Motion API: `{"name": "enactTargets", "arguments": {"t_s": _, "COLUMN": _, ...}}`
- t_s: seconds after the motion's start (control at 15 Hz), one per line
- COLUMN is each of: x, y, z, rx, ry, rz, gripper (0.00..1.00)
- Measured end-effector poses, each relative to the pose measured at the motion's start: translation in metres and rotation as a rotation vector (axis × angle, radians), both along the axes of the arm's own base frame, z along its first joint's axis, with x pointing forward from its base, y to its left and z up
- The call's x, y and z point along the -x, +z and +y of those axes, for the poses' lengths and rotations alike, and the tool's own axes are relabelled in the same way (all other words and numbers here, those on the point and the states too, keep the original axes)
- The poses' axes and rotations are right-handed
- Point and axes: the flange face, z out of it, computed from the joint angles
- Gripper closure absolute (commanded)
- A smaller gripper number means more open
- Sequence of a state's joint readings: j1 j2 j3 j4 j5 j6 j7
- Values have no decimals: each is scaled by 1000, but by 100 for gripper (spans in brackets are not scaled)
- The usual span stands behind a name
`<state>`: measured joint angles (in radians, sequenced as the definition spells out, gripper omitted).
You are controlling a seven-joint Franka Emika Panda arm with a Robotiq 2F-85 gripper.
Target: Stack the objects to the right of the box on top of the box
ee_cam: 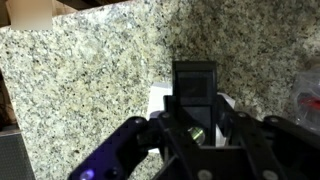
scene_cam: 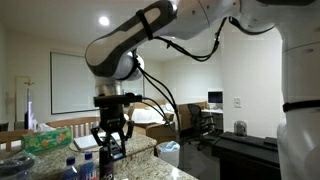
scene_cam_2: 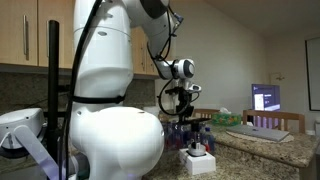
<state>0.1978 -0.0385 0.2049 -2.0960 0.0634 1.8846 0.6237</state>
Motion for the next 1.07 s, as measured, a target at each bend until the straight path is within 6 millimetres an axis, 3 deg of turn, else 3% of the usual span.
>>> {"name": "enactTargets", "arguments": {"t_s": 0.53, "x": -20, "y": -1, "z": 8, "rx": -28, "ry": 24, "rz": 2, "gripper": 82}}
{"name": "enactTargets", "arguments": {"t_s": 1.07, "x": -23, "y": -2, "z": 5, "rx": -29, "ry": 17, "rz": 8, "gripper": 82}}
